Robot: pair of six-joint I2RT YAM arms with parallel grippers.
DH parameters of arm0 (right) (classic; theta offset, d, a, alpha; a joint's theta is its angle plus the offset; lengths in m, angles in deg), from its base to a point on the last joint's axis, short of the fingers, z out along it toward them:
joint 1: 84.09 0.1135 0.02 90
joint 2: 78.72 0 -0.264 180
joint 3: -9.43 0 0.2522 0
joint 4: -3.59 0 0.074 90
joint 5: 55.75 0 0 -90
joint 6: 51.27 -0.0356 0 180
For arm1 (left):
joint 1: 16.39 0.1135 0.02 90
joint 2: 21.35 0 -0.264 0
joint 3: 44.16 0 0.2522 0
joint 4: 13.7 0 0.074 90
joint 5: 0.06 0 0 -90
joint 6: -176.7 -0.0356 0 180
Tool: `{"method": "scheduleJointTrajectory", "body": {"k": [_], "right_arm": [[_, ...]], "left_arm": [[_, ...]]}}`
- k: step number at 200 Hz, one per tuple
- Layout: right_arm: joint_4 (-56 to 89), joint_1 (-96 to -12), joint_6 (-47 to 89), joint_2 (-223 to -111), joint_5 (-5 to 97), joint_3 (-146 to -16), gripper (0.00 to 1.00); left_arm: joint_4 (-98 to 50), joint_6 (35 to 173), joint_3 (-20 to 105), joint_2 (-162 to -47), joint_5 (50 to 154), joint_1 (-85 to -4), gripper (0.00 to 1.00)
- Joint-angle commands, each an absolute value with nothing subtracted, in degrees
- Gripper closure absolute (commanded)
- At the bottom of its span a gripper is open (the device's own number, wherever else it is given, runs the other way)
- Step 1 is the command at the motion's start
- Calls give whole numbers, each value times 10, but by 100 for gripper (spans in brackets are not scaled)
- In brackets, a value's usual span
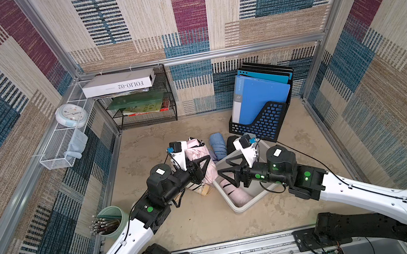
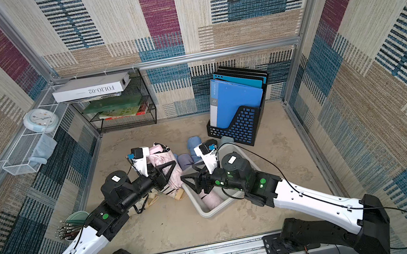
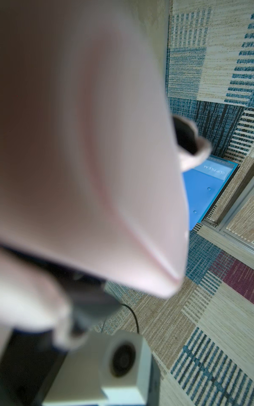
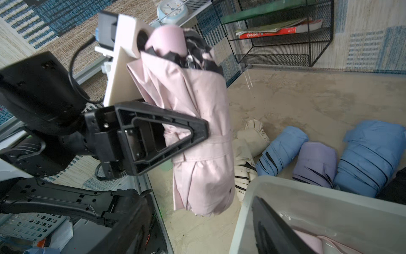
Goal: Put the umbrella into the storage box
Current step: Pick up the umbrella from the center of the board.
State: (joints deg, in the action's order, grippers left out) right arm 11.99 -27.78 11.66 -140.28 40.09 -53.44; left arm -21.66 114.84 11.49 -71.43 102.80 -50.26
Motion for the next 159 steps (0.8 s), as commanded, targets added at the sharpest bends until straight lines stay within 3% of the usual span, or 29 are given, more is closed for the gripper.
{"method": "scheduleJointTrajectory", "body": {"k": [1, 50, 82, 159], "right_arm": [[113, -275, 120, -1422, 416, -543, 23], [81, -274, 135, -1471, 430, -562, 12], [67, -274, 162, -1505, 427, -585, 11], [65, -274, 177, -1552, 418, -621, 43]], "left_arm": [[-146, 1190, 120, -717, 998, -509, 58], [-139, 1207, 118, -720, 987, -526, 56], [-130, 1217, 119, -724, 991, -530, 56], [-153, 1260, 126, -726, 990, -533, 52]]}}
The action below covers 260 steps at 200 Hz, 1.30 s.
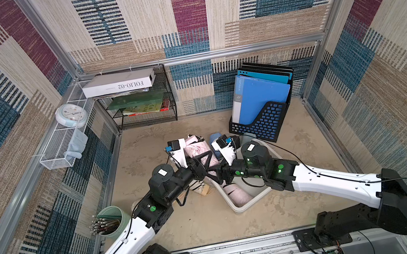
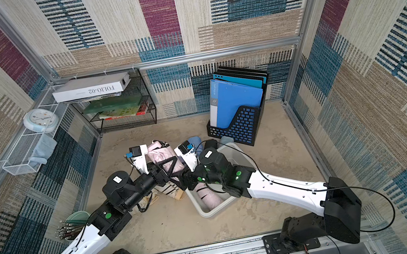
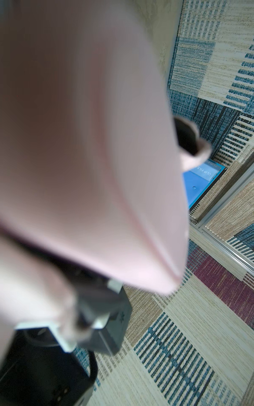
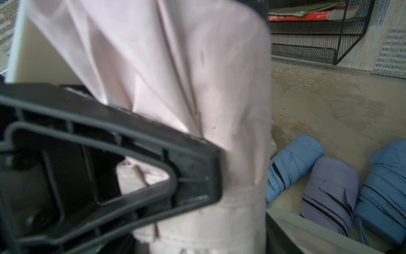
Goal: Put the umbrella into the storage box
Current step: Pick up the umbrella from the center of the board.
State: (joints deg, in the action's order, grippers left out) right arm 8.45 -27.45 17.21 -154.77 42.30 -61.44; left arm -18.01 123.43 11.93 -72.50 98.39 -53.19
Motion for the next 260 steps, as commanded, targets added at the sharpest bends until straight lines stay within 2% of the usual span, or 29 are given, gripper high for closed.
{"method": "scheduleJointTrajectory", "body": {"k": [1, 67, 89, 103, 119, 134, 207, 229, 260], "right_arm": [[65, -274, 177, -1552, 418, -621, 43], [60, -274, 157, -1565, 416, -627, 57], [63, -274, 151, -1567, 415, -627, 63], [66, -274, 143, -1568, 408, -626, 67], [68, -274, 133, -1567, 395, -623, 69], [68, -275, 126, -1565, 382, -618, 70], [134, -293, 90, -1546, 304, -610, 73], [224, -307, 125, -1517, 303, -616, 73], [377, -337, 163, -1471, 321, -628, 72]], "left_arm": [[-154, 1261, 126, -726, 990, -532, 52], [-176, 1324, 121, -728, 975, -533, 42], [-186, 1346, 120, -728, 971, -533, 35], [-188, 1356, 117, -726, 967, -532, 27], [-194, 1362, 115, -720, 962, -533, 11], [-207, 1365, 112, -713, 954, -533, 0], [-339, 1392, 89, -660, 932, -533, 0], [-394, 1457, 85, -656, 932, -533, 1], [-376, 1547, 60, -685, 989, -535, 2]]}}
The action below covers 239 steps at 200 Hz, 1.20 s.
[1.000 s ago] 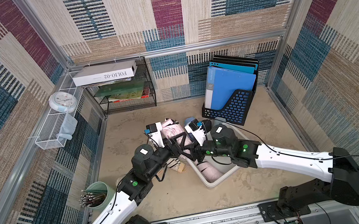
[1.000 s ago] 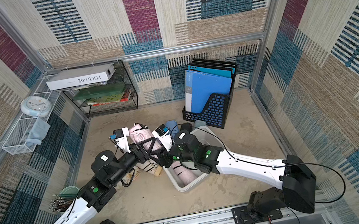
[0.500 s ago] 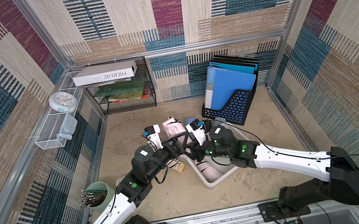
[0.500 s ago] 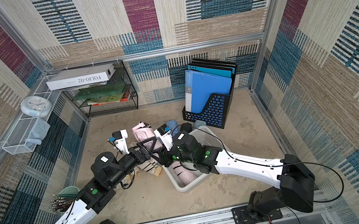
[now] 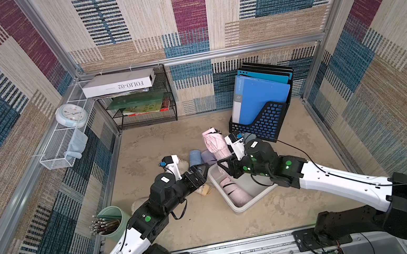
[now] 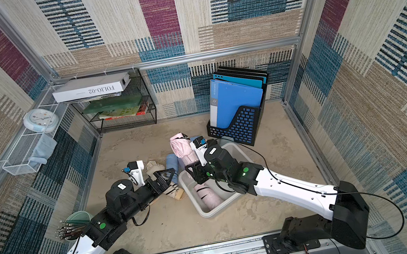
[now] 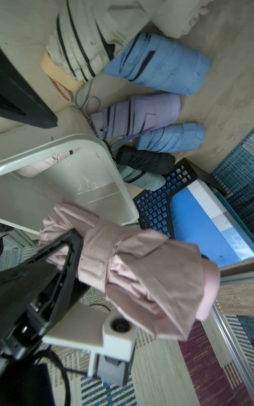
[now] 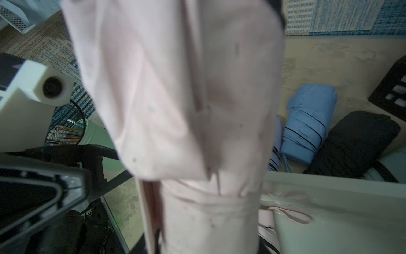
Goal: Put the umbrella into the storage box
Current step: Pick up the umbrella from the center of the board, then place the umbrella in the storage box.
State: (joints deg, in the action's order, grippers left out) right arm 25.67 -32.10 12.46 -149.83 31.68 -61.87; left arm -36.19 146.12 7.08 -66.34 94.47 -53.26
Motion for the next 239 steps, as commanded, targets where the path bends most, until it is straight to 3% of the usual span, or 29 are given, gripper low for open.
{"method": "scheduleJointTrajectory", "body": {"k": [1, 43, 87, 191, 239], "right_arm": [[383, -339, 164, -1470, 321, -628, 72], [495, -350, 174, -1437, 350, -629, 72], [499, -351, 136, -1441, 363, -604, 72], [447, -356, 88, -1484, 402, -523, 71], [418, -360, 88, -1537, 380, -521, 71]], "left_arm": [[-376, 1549, 60, -687, 990, -535, 2], [-370, 1574, 77, -738, 982, -575, 8], [-347, 1590, 78, -787, 970, -602, 15], [-329, 1596, 84, -841, 956, -621, 52], [-328, 1600, 81, -845, 948, -621, 65]]}}
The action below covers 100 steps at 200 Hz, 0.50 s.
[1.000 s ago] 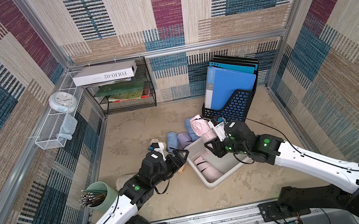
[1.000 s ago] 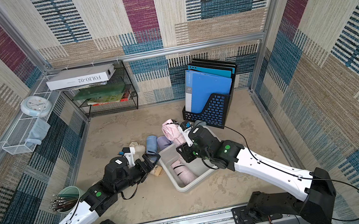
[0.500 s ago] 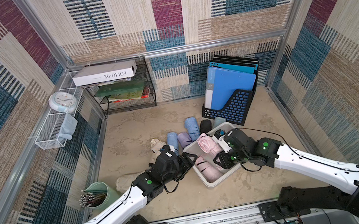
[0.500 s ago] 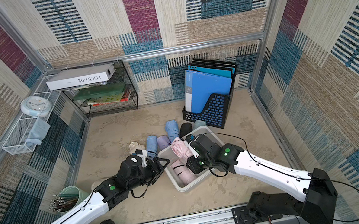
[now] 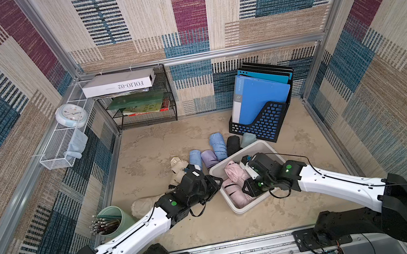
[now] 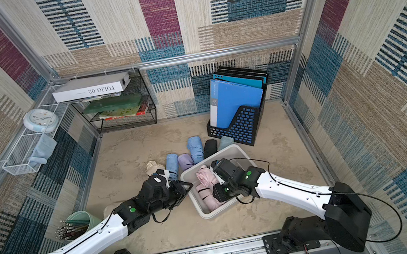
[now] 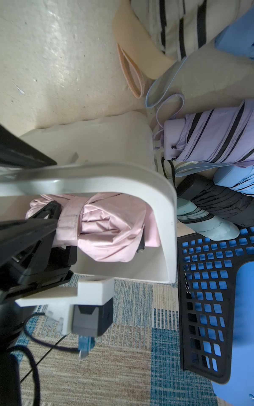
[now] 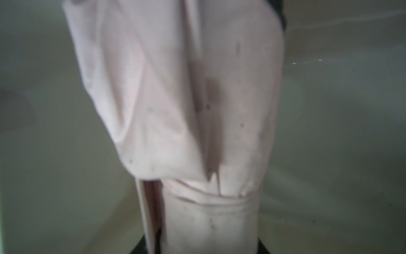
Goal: Put the umbrella into the storage box
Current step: Place the umbrella in the storage box.
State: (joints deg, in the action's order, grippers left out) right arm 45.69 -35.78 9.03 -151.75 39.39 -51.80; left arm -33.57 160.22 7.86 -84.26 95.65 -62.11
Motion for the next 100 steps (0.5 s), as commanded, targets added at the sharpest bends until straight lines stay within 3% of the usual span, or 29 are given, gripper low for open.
{"method": "scheduleJointTrajectory", "body": {"k": [1, 39, 81, 100], "right_arm": [[418, -361, 89, -1538, 380, -521, 71], [404, -366, 88, -1574, 381, -520, 67], [426, -377, 92, -1573, 364, -537, 36], [436, -389, 94, -1561, 352, -542, 31]], "left_arm": [[-329, 1600, 81, -845, 948, -621, 65], [-330, 1599, 90, -856, 942, -621, 70], [-337, 1588, 100, -864, 943, -621, 71], [-341, 1582, 101, -865, 939, -621, 72]]}}
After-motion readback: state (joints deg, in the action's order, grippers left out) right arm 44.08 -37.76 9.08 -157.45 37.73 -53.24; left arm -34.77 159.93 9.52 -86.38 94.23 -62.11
